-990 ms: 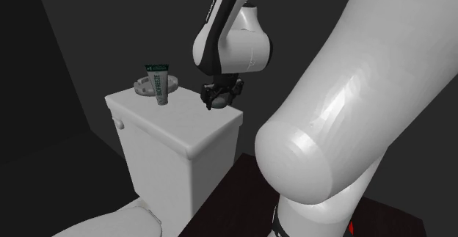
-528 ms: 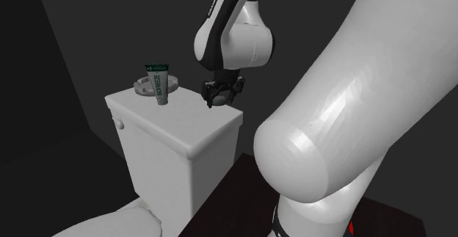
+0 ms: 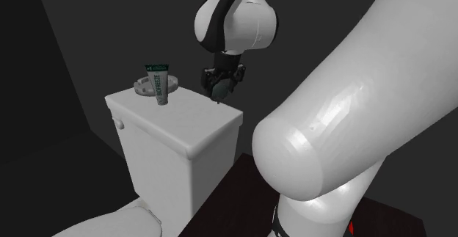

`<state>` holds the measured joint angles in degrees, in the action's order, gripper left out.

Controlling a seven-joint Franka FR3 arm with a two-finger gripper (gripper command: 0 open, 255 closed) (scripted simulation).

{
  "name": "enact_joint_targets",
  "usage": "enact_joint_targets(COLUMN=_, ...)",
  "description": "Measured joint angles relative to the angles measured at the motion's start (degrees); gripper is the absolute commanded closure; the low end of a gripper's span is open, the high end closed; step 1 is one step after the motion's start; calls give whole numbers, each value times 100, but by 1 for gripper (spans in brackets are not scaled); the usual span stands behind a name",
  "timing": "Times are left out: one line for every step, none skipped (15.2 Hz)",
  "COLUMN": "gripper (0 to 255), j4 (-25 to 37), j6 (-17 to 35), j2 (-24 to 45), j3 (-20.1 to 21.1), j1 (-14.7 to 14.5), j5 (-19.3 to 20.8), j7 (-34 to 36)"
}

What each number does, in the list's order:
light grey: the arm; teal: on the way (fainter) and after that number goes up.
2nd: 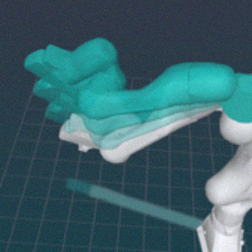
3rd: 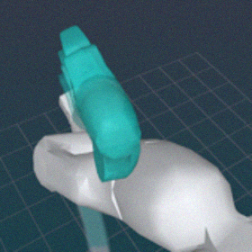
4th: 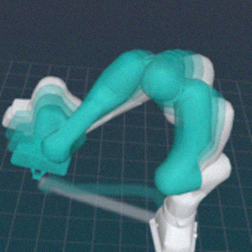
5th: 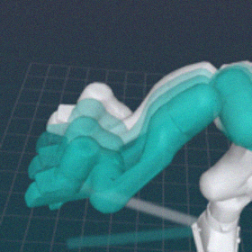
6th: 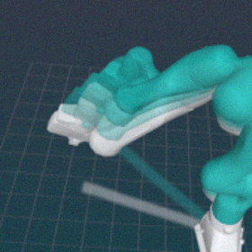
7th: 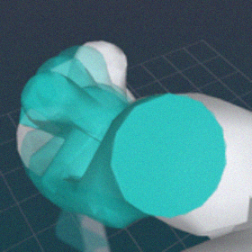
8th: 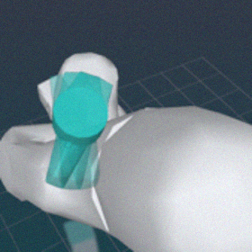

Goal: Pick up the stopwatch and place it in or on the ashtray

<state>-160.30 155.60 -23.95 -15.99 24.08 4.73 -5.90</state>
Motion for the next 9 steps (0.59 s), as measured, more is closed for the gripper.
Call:
enact_joint_targets(gripper=255, j4=43, j6=-77, j2=-50, j3=24, j1=9, j5=5, j7=30)
enact_joint_targets(gripper=255, j4=86, j6=-202, j2=-139, j3=50, j1=27, j5=19, j7=51)
enact_joint_targets(gripper=255, j4=108, j6=-293, j2=-165, j3=53, j1=29, j5=16, j7=52)
enact_joint_targets(gripper=255, j4=151, j6=-409, j2=-238, j3=74, j1=40, j5=27, j7=63)
enact_joint_targets(gripper=255, j4=199, j6=-493, j2=-303, j3=97, j1=50, j5=34, j7=86)
enact_joint_targets(gripper=255, j4=251, j6=-607, j2=-364, j3=117, j1=57, j5=40, j7=97)
enact_joint_targets(gripper=255, j4=280, j6=-744, j2=-403, j3=117, j1=60, j5=45, j7=75)
enact_joint_targets(gripper=255, j4=321, j6=-809, j2=-468, j3=141, j1=71, j5=50, j7=103)
enact_joint_targets(gripper=255, j4=411, j6=-781, j2=-394, j3=164, j1=43, j5=28, j7=145)
